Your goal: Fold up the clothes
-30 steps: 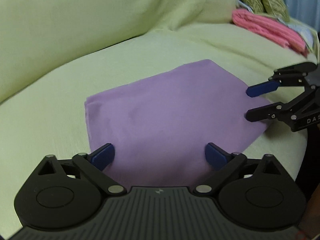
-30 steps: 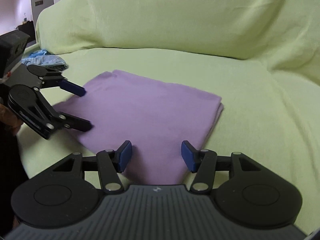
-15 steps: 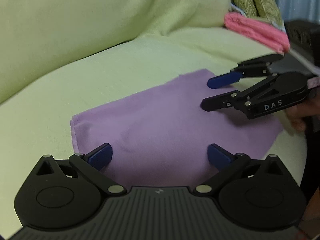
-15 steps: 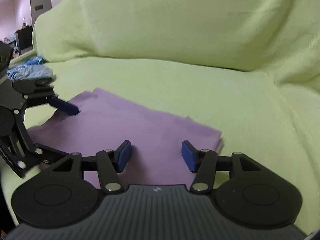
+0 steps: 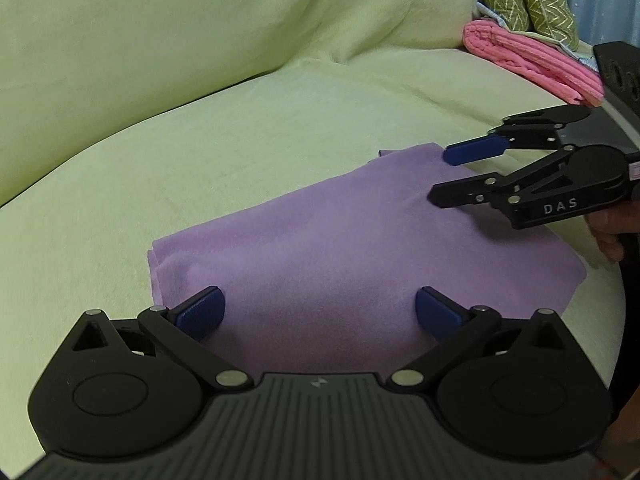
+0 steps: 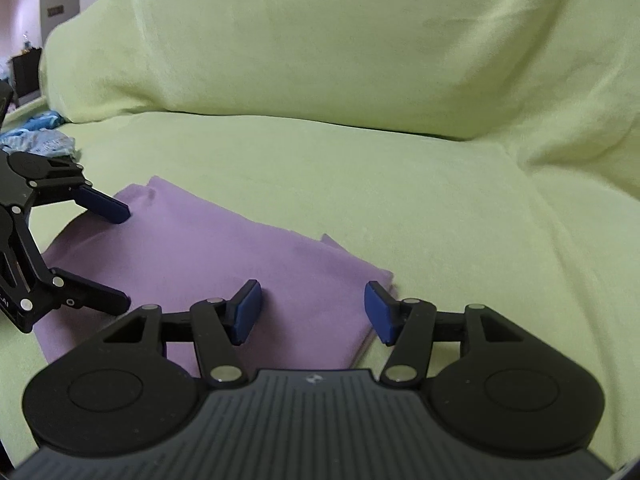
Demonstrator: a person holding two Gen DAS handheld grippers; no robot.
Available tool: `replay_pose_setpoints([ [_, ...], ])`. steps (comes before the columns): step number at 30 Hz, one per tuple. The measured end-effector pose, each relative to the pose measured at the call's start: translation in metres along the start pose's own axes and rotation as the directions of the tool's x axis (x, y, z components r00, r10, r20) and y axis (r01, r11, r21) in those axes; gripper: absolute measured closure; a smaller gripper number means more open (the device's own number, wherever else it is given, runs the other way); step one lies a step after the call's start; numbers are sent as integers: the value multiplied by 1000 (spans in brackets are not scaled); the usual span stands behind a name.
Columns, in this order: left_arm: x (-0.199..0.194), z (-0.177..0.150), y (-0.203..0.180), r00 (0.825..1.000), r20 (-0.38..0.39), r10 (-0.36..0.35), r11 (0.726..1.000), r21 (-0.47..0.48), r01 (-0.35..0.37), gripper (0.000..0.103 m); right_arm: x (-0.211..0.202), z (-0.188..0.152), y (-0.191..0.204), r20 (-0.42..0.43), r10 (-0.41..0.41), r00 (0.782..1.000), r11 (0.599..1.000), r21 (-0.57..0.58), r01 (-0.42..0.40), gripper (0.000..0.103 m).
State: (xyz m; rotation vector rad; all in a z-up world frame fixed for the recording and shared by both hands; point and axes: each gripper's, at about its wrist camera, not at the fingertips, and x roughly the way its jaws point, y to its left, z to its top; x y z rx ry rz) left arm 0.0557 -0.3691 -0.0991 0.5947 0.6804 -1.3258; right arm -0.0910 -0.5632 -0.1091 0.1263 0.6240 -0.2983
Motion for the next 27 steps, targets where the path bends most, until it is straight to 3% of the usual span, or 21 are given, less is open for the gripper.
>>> replay_pose_setpoints([
  [4, -8, -3, 0, 1000, -8, 13, 1000, -2, -13, 1, -22, -4, 0, 9, -2, 1000, 1000, 26, 2, 49],
  [7, -21, -4, 0, 1000, 4, 26, 999, -33, -26, 1, -48, -16, 1, 36, 21, 999, 998, 51, -23, 40],
  [11, -36, -1, -16, 998, 57, -11, 999, -30, 13, 1, -73, -39, -4, 33, 66, 997, 984, 161, -70, 39],
  [14, -33, 5, -34, 997, 61, -43, 999, 31, 41, 1, -86, -59, -12, 24, 155, 988, 942, 299, -155, 39],
  [20, -1, 23, -60, 991, -6, -130, 985, 116, 130, 1, -92, -78, -27, 48, 331, 943, 824, 472, -313, 37],
  [23, 13, 19, -67, 993, -65, -98, 981, 161, 107, 0, -90, -79, -34, 60, 357, 932, 797, 500, -338, 37],
  [27, 10, 17, -63, 993, -66, -95, 984, 147, 104, 1, -86, -87, -41, 40, 355, 934, 784, 532, -321, 38],
])
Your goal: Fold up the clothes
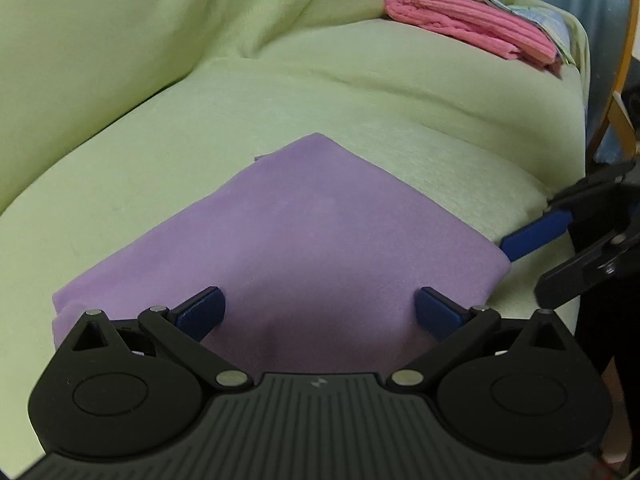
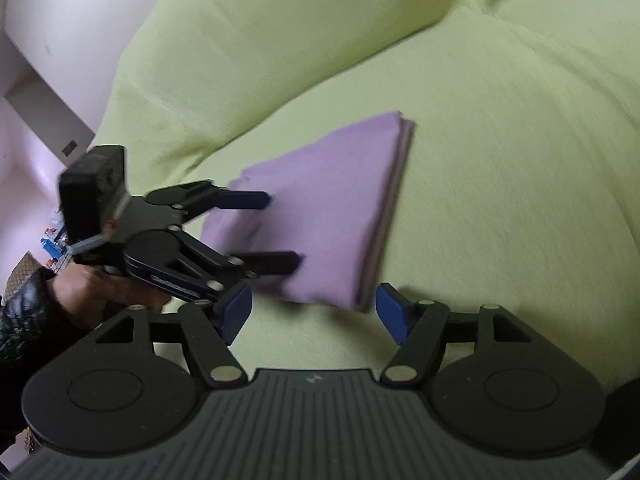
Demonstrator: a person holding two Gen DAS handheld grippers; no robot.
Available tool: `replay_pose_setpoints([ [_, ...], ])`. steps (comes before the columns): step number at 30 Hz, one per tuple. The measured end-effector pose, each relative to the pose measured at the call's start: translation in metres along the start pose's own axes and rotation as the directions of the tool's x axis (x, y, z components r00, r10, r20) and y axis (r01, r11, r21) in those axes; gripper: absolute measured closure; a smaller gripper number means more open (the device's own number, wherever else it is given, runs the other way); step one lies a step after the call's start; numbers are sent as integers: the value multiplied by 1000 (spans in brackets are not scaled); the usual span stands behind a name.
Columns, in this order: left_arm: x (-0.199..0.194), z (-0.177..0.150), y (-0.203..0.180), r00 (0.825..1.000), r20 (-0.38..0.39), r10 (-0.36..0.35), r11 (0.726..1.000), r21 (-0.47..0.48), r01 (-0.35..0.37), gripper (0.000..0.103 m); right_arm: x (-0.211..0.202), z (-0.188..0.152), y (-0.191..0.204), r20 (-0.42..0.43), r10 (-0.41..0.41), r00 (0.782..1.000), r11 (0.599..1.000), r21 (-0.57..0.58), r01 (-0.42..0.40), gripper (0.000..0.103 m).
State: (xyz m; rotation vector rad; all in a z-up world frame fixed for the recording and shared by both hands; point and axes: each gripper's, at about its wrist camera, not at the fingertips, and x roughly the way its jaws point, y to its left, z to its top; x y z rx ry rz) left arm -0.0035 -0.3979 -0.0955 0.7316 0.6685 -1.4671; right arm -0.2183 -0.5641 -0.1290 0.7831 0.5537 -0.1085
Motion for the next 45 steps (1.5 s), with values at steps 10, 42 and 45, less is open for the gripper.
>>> replay_pose_setpoints([
  [10, -6, 17, -10, 999, 33, -29, 998, 64, 27, 1, -1, 14, -33, 117, 33, 993, 987, 153, -51, 49],
  [42, 15, -7, -25, 990, 126, -58, 996, 78, 48, 0, 83, 97, -45, 130, -80, 988, 994, -59, 88, 91],
  [45, 14, -8, -24, 990, 127, -58, 996, 78, 49, 0, 82, 97, -44, 133, -83, 988, 993, -66, 93, 94],
])
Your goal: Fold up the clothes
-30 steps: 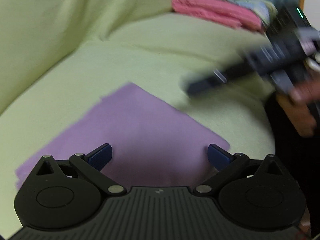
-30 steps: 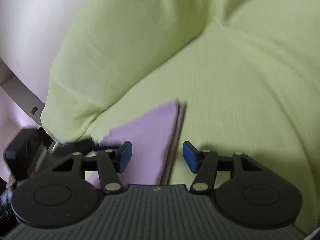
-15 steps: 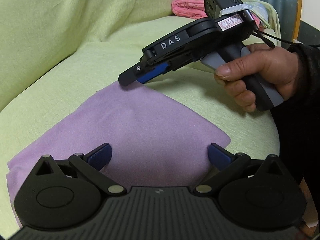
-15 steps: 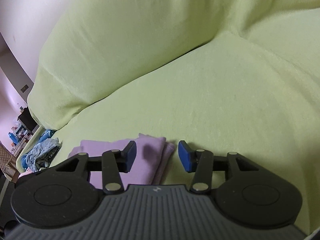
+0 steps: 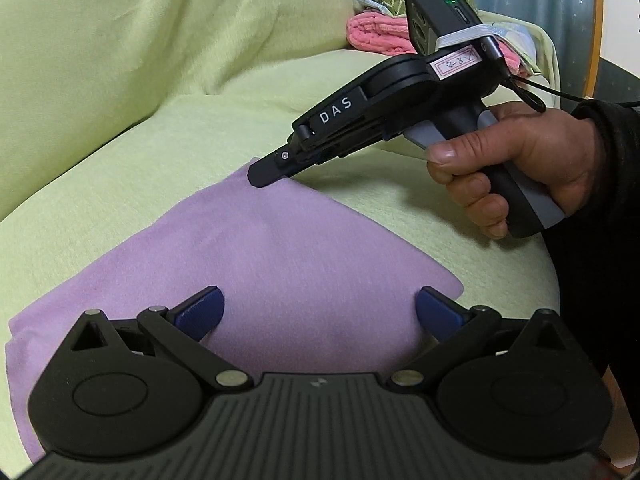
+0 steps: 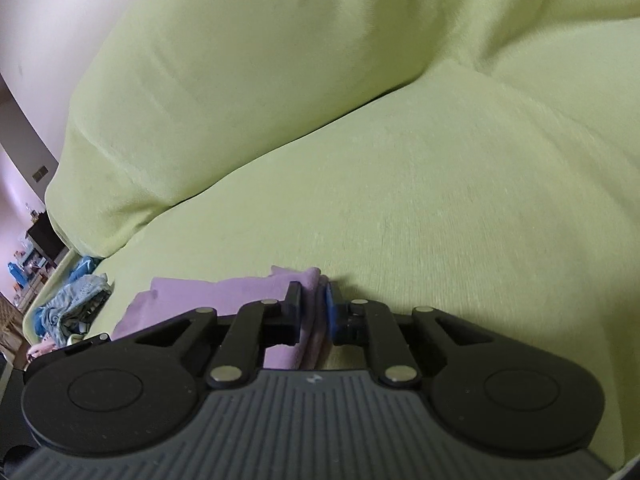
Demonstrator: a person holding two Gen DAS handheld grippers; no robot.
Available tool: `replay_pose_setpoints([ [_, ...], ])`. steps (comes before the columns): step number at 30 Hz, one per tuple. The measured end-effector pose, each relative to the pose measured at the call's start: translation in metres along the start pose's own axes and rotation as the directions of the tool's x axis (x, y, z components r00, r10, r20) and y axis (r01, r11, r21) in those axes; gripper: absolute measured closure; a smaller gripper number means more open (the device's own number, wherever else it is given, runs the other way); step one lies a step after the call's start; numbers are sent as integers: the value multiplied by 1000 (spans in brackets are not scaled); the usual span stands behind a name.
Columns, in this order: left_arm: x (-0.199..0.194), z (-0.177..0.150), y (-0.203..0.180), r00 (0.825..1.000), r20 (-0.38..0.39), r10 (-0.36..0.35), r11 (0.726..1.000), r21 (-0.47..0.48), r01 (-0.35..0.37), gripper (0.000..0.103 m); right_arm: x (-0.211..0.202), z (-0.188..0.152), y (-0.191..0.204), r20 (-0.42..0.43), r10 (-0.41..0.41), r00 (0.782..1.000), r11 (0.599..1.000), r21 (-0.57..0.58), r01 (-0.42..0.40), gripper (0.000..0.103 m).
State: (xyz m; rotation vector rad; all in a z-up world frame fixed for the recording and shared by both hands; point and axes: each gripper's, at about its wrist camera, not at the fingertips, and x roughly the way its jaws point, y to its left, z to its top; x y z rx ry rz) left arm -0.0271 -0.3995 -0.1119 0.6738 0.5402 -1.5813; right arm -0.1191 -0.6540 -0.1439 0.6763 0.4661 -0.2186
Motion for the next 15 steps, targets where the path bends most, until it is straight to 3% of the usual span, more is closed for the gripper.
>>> replay_pose_setpoints([
  [8, -8, 0, -3, 999, -10, 31, 999, -22, -31, 0, -1, -1, 2, 7, -12, 1000, 1000, -1, 12, 95],
  [12, -17, -4, 21, 993, -12, 116, 987, -112, -116, 1, -1, -2, 5, 7, -19, 1000, 1000, -13, 19, 95],
  [15, -26, -11, 55, 984, -24, 176, 959, -221, -176, 1, -1, -2, 7, 7, -25, 1000, 999, -24, 25, 95],
])
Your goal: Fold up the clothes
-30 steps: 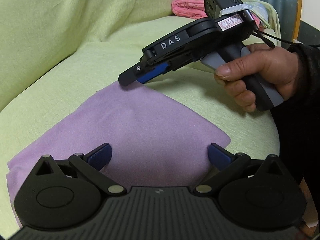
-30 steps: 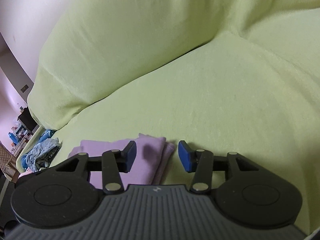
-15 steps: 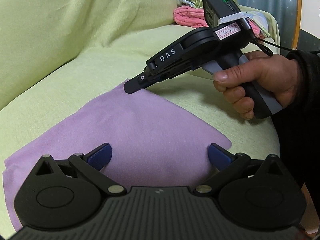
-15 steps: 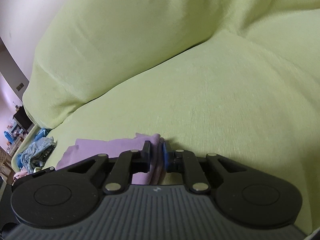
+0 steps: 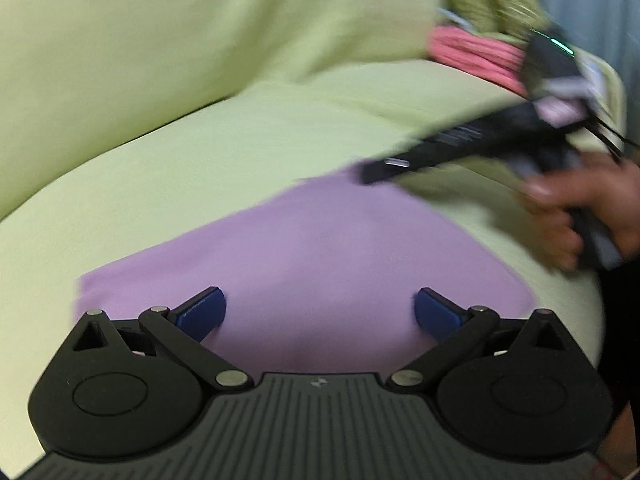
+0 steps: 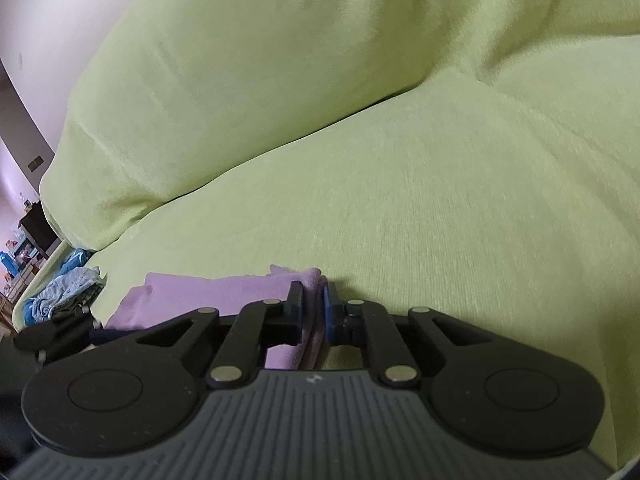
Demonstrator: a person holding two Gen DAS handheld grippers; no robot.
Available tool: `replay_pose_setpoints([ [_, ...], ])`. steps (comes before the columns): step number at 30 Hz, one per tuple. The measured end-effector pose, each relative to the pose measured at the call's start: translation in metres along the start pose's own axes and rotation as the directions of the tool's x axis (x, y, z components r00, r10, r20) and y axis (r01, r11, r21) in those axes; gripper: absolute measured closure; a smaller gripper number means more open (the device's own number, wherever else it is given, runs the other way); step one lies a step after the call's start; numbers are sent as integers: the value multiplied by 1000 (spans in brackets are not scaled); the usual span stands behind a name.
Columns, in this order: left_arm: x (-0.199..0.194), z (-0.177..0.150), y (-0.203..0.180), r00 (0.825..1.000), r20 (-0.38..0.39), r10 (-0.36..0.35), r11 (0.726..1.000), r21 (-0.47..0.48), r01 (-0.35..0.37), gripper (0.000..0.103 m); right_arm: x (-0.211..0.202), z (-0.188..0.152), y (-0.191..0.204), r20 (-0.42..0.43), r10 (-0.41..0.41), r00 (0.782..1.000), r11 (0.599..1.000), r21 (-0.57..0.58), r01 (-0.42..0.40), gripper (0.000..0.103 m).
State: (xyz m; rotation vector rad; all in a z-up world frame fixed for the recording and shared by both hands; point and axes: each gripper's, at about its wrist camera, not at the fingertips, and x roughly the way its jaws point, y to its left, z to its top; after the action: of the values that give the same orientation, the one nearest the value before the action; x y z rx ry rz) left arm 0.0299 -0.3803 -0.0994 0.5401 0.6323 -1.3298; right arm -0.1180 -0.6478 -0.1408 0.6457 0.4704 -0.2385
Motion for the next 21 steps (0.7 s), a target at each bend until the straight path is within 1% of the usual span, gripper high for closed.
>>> replay_pose_setpoints([
  [3, 0, 4, 35, 997, -11, 70, 992, -105, -71, 3, 0, 0, 0, 3, -8, 1000, 1000, -3, 8, 96],
  [4, 1, 6, 46, 996, -19, 91, 986, -138, -92, 5, 0, 0, 0, 4, -12, 1000, 1000, -2, 12, 96],
  [5, 3, 6, 56, 994, -26, 106, 980, -168, -109, 8, 0, 0, 1, 6, -15, 1000, 1000, -1, 15, 96],
  [8, 11, 7, 81, 989, -46, 141, 961, -233, -148, 9, 0, 0, 1, 10, -19, 1000, 1000, -1, 19, 96],
  [10, 16, 6, 95, 988, -53, 146, 945, -288, -155, 10, 0, 0, 1, 10, -16, 1000, 1000, 0, 16, 96],
  [12, 17, 6, 105, 989, -47, 141, 934, -326, -149, 16, 0, 0, -1, 9, -12, 1000, 1000, 6, 12, 96],
  [13, 17, 6, 109, 989, -44, 138, 929, -339, -145, 27, 0, 0, -1, 8, -11, 1000, 1000, 7, 11, 96],
  [14, 16, 7, 113, 990, -38, 134, 924, -357, -139, 42, 0, 1, -1, 8, -11, 1000, 1000, 7, 11, 96],
  [15, 15, 6, 119, 991, -32, 129, 916, -380, -132, 46, 0, 1, -1, 7, -11, 1000, 1000, 6, 11, 96],
  [17, 15, 5, 128, 991, -29, 128, 901, -414, -129, 60, 0, 1, -1, 7, -11, 1000, 1000, 3, 11, 96],
  [19, 17, 6, 131, 989, -28, 144, 901, -410, -143, 63, 0, 1, 0, 7, -15, 1000, 1000, -5, 15, 96],
  [21, 20, 7, 128, 985, -26, 171, 908, -384, -168, 65, 0, 1, 1, 9, -22, 1000, 1000, -17, 22, 96],
])
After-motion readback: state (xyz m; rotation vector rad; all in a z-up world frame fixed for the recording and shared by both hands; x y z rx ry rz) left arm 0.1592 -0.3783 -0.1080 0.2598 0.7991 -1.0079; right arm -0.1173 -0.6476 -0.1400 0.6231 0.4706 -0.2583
